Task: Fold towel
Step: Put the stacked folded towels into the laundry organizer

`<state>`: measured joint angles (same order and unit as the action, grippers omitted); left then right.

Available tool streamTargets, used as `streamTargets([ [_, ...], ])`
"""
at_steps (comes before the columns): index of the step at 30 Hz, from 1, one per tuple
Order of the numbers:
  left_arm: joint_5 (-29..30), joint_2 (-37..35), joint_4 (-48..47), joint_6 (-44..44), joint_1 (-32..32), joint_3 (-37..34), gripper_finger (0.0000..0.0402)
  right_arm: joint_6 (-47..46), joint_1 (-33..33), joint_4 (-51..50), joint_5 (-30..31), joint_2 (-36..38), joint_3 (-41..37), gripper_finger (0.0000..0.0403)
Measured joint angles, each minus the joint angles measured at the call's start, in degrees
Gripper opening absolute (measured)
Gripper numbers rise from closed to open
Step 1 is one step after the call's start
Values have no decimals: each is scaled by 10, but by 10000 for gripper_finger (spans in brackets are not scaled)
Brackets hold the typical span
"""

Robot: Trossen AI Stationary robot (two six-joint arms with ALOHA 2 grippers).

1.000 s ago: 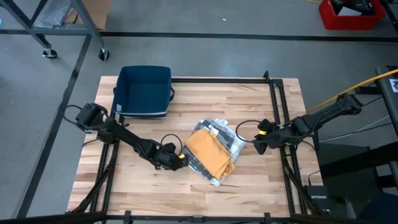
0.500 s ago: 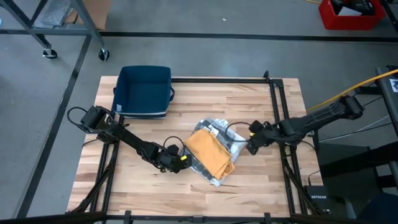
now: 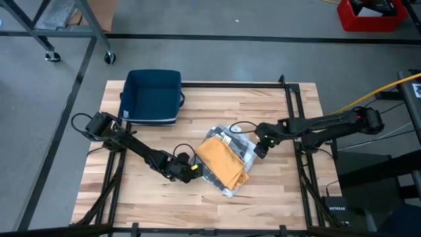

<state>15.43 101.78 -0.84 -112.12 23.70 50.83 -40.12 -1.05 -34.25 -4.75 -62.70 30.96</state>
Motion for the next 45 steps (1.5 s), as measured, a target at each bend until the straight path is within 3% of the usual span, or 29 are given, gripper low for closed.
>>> streamTargets([
  [6,3,0,0,13,0,0,135,28,-54,-19,-22,-52,0,177],
  [14,6,0,0,33,0,0,135,30,-104,-16,-197,-107,0,177],
  [26,19,0,-2,56,0,0,135,16,-167,-9,-278,-129,0,177],
  [34,20,0,-2,46,-2,0,135,-45,-181,64,-292,-133,0,177],
  [45,6,0,-3,46,2,0,96,29,-203,-38,-293,-139,0,177],
])
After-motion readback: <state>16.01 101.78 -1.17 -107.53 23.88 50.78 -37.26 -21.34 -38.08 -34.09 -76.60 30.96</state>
